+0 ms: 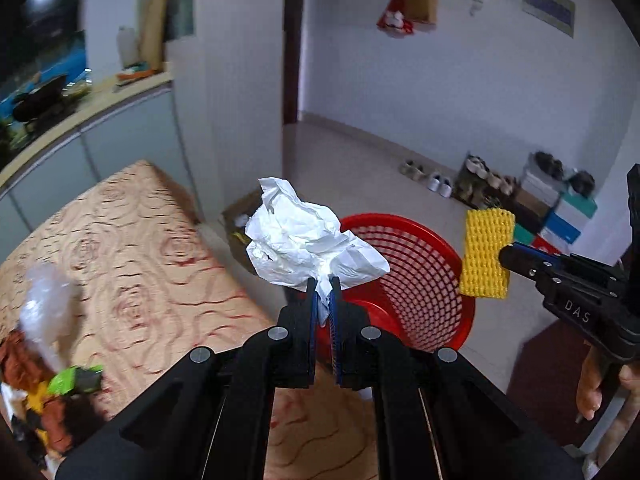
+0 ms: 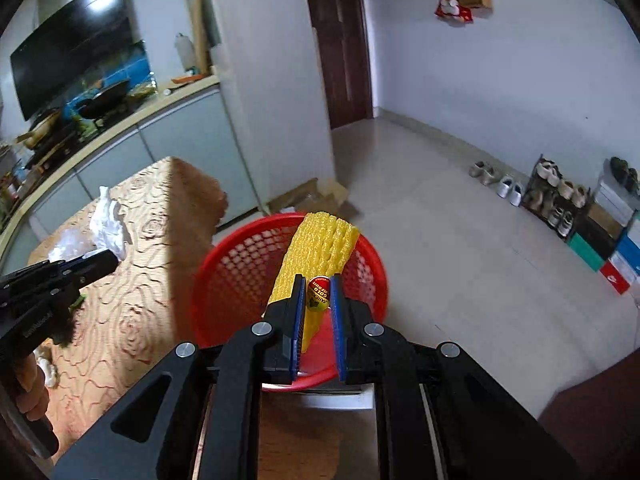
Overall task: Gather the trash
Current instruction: 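Carry the tissue and foam net over the red wastebasket with both tools, then open both tools to drop the tissue and foam net into the basket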
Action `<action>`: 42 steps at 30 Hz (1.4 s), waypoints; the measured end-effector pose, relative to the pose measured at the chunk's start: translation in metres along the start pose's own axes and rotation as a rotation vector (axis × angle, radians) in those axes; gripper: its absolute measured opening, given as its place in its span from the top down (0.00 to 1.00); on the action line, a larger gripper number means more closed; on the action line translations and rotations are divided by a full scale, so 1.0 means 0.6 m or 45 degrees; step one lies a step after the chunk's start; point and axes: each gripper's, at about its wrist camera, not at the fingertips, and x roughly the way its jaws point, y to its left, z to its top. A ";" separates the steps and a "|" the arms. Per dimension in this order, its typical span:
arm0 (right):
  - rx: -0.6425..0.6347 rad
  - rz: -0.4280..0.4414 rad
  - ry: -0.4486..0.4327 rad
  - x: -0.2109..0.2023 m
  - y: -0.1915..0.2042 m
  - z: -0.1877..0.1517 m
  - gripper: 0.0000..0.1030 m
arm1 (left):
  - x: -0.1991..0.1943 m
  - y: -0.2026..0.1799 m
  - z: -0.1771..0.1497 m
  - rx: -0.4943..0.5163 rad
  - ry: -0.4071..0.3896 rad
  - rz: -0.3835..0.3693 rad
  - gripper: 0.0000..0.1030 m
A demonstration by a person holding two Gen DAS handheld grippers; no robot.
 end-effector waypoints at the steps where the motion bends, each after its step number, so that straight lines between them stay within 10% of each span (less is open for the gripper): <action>1: 0.002 -0.005 0.013 0.006 -0.004 -0.001 0.87 | 0.011 -0.005 0.003 0.004 0.016 -0.011 0.95; 13: -0.008 -0.026 0.149 0.079 -0.014 -0.009 0.87 | 0.142 -0.042 0.008 0.039 0.213 -0.142 0.94; 24: 0.027 0.013 0.201 0.107 -0.017 -0.011 0.84 | 0.157 -0.048 0.016 0.058 0.209 -0.127 0.55; 42: -0.003 0.004 0.066 0.048 0.024 -0.008 0.32 | 0.043 0.037 0.000 -0.057 0.045 0.132 0.18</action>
